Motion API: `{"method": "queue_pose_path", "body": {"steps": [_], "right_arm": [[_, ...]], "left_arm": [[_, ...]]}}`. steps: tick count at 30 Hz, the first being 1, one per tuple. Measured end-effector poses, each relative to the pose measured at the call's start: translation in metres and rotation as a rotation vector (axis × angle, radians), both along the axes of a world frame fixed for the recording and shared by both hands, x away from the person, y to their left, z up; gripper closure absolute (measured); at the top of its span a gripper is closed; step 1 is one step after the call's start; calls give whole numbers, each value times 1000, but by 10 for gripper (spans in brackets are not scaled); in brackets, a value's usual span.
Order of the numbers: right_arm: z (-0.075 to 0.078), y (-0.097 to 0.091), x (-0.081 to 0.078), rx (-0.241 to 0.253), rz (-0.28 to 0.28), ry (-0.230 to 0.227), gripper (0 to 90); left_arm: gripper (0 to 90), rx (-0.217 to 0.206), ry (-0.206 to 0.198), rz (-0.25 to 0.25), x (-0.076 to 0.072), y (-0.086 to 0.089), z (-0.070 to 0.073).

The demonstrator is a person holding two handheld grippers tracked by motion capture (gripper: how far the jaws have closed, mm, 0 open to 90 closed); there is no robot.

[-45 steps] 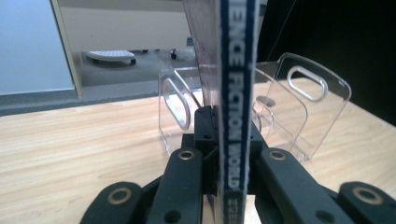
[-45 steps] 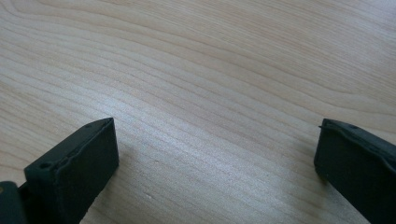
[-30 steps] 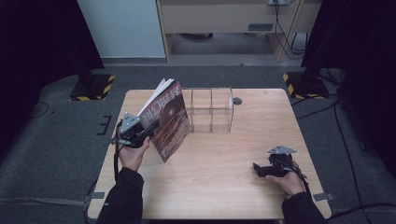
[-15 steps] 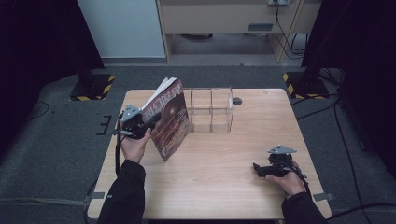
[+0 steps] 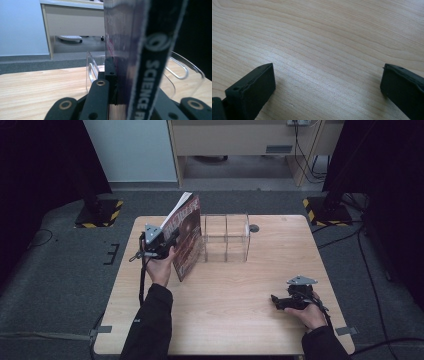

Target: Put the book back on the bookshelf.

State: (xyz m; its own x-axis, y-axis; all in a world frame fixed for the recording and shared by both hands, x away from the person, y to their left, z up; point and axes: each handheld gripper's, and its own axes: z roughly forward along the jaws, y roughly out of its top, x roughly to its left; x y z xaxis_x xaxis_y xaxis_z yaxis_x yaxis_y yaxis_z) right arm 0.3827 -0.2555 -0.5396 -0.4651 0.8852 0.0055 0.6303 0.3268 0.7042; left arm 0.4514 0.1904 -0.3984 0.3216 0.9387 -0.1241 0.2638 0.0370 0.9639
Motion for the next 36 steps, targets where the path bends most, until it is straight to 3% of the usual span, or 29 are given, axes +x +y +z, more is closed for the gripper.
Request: {"method": "queue_pose_path", "body": {"steps": [5,9,13,17,24,32,36], "right_arm": [[0,0,0,0,0,0,3],[0,0,0,0,2,1,3],[0,0,0,1,2,1,3],[0,0,0,1,3,1,3],[0,0,0,1,3,1,3],[0,1,0,2,7,3,3],[0,1,0,2,7,2,3]], "left_arm": [[836,3,-5,20,9,-5,-2],[835,-34,-31,44,15,-6,0],[835,-40,-42,67,22,-10,-3],[835,-9,-58,82,28,-16,-8],[833,4,-71,92,35,-21,-14],[782,53,-42,78,27,-14,-14],[752,81,-48,72,21,-11,-15]]}}
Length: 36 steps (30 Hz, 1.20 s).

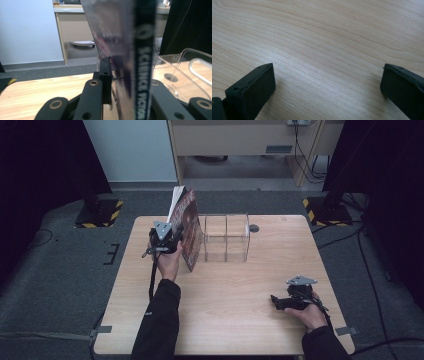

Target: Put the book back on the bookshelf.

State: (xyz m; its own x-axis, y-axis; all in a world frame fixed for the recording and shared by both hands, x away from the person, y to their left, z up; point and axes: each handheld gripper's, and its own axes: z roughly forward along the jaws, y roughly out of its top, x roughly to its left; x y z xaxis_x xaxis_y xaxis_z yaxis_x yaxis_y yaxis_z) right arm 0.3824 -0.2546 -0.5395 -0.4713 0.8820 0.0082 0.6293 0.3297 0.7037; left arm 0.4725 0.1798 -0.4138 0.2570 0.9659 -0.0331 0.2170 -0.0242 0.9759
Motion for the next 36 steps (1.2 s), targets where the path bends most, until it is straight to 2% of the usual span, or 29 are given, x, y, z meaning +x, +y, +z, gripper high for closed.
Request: {"method": "queue_pose_path", "body": {"steps": [2,6,9,18,19,21,22,27,28,29,31,32,33,35,36], "right_arm": [[0,0,0,0,0,0,3],[0,0,0,-1,3,0,3],[0,0,0,-2,3,0,3],[0,0,0,0,2,2,3],[0,0,0,0,2,2,3],[0,0,0,-2,3,-1,3],[0,0,0,0,2,2,3],[0,0,0,1,2,3,3],[0,0,0,1,2,3,3],[0,0,0,0,1,2,3],[0,0,0,0,0,2,3],[0,0,0,1,-1,4,3],[0,0,-1,1,-2,3,3],[0,0,-1,1,-3,3,3],[0,0,-1,1,-3,3,3]], "left_arm": [[734,-4,-2,-7,-3,1,0],[657,16,-3,-23,-6,2,-1],[612,-12,6,-55,-13,8,0],[497,-30,18,-120,-37,21,-1],[487,-15,31,-141,-45,23,-3],[472,-2,36,-149,-49,25,-4],[464,-1,62,-181,-56,27,-8],[414,4,118,-234,-72,31,-22],[404,4,118,-234,-72,31,-22],[399,0,142,-252,-79,33,-29],[392,2,153,-258,-82,34,-32],[377,6,177,-267,-88,37,-39],[368,6,177,-267,-88,37,-39],[348,12,209,-275,-97,43,-49],[338,12,209,-275,-97,43,-49]]}}
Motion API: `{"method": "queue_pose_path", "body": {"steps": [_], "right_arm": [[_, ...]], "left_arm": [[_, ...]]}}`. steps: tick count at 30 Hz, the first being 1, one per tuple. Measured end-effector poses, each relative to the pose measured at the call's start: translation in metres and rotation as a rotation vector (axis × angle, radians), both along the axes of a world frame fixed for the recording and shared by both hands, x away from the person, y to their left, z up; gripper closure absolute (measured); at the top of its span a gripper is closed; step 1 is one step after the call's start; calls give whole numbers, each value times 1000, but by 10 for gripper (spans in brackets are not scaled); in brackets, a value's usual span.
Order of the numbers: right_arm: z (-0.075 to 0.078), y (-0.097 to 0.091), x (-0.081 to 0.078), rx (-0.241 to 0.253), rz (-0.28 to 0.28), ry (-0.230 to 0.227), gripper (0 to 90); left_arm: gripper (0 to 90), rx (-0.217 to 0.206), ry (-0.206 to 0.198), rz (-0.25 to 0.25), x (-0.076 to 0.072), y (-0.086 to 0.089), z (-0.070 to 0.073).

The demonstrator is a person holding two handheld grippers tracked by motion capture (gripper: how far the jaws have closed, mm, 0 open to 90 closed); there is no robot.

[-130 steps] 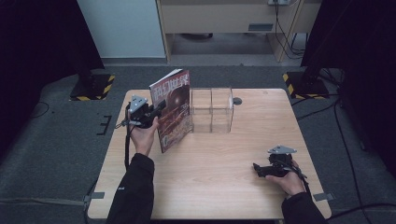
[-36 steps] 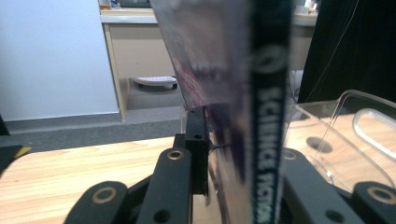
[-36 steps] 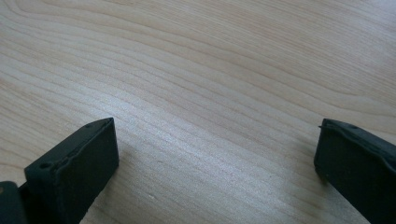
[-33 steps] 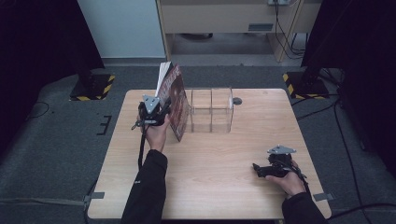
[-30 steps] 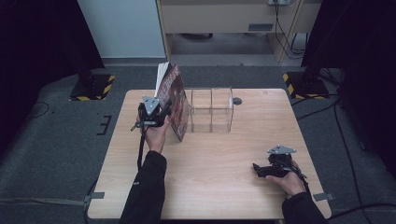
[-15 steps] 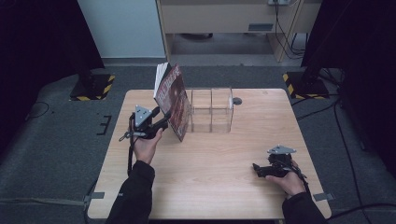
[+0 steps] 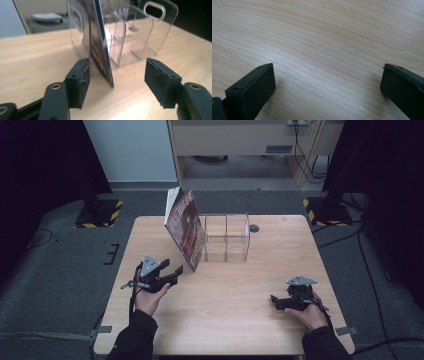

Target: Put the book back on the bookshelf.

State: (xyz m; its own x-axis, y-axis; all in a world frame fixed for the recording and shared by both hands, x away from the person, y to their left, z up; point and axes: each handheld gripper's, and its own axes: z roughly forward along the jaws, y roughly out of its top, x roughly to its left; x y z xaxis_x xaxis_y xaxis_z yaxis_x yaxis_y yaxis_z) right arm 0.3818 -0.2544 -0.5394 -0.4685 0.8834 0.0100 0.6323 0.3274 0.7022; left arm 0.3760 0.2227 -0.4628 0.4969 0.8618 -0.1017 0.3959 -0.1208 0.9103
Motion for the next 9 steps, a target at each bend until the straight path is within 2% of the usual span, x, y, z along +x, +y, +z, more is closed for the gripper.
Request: {"method": "queue_pose_path", "body": {"steps": [1,2,5,6,7,8,9], "right_arm": [[0,0,0,0,-2,-2,3],[0,0,0,0,-2,-2,3],[0,0,0,-1,-2,-1,3],[0,0,0,-1,-2,-1,3],[0,0,0,-3,1,0,3],[0,0,0,-3,-2,-1,3],[0,0,0,-4,-1,-2,3]], "left_arm": [[329,12,30,-1,-5,5,-7],[321,12,30,-1,-5,5,-7],[289,43,90,-8,-11,15,-21],[281,43,90,-8,-11,15,-21],[271,80,108,2,-13,19,-29],[271,99,116,7,-13,21,-32],[269,99,116,7,-13,21,-32]]}}
